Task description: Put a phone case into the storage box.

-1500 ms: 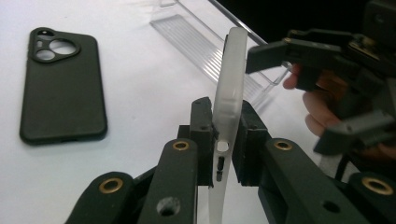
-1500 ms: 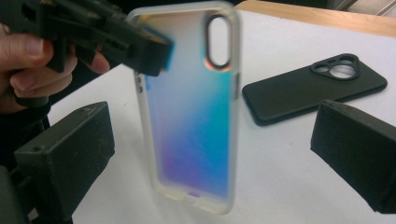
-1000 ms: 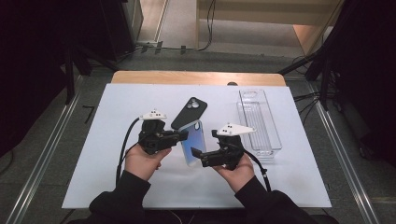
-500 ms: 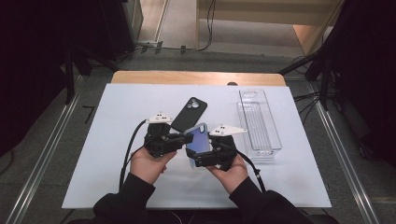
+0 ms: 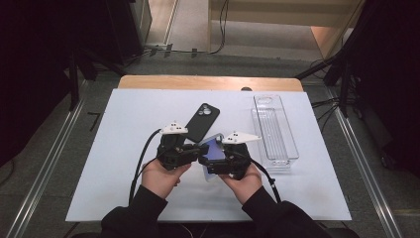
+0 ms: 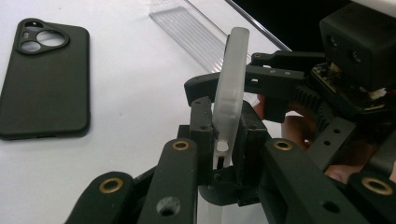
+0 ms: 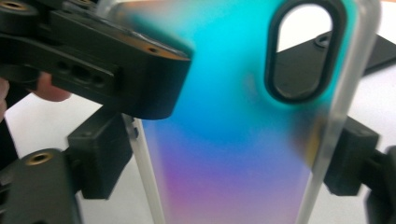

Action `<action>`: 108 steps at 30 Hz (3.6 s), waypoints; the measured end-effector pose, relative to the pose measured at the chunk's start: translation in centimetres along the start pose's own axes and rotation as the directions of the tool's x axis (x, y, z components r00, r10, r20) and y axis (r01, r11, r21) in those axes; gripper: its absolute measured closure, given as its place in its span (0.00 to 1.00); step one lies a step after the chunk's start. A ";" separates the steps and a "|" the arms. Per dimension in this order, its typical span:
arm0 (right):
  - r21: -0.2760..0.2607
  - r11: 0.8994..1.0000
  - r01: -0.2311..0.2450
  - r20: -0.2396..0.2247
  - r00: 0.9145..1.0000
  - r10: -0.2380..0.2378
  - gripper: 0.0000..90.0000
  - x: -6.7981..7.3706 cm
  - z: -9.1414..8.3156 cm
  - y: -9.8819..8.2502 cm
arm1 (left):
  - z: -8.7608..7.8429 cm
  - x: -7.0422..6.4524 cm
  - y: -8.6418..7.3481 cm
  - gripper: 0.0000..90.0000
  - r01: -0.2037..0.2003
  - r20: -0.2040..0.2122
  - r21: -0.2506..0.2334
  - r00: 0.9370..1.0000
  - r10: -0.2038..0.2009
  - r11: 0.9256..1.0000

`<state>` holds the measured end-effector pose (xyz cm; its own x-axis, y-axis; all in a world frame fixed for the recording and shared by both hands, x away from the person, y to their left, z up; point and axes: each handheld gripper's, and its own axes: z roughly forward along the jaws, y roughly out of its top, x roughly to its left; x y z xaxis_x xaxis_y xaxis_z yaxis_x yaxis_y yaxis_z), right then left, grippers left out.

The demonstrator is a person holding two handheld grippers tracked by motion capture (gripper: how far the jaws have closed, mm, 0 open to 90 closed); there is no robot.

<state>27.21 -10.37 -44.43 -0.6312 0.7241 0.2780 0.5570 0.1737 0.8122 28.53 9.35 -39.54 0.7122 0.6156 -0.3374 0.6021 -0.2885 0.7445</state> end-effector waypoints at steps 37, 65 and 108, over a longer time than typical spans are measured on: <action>0.016 1.000 -0.022 0.053 0.998 0.022 0.19 -3.0 -0.8 0.3 | -1.7 2.1 -0.2 0.36 -0.100 0.061 0.010 0.993 0.099 0.995; -0.010 0.999 -0.032 0.005 0.999 0.032 0.19 -4.9 -2.9 1.2 | -1.6 5.9 -5.8 0.35 -0.214 0.094 0.143 0.975 0.202 0.966; -0.122 0.988 -0.092 0.180 0.977 0.113 0.19 -13.5 -11.9 6.6 | -4.2 7.2 -8.2 0.35 -0.053 -0.021 0.132 0.998 0.056 0.990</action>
<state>33.00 -26.92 -36.78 -0.4566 0.8474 0.2710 0.5427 0.0239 0.8396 27.22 19.18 -45.66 0.7373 0.6135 -0.2829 0.6056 -0.4147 0.6791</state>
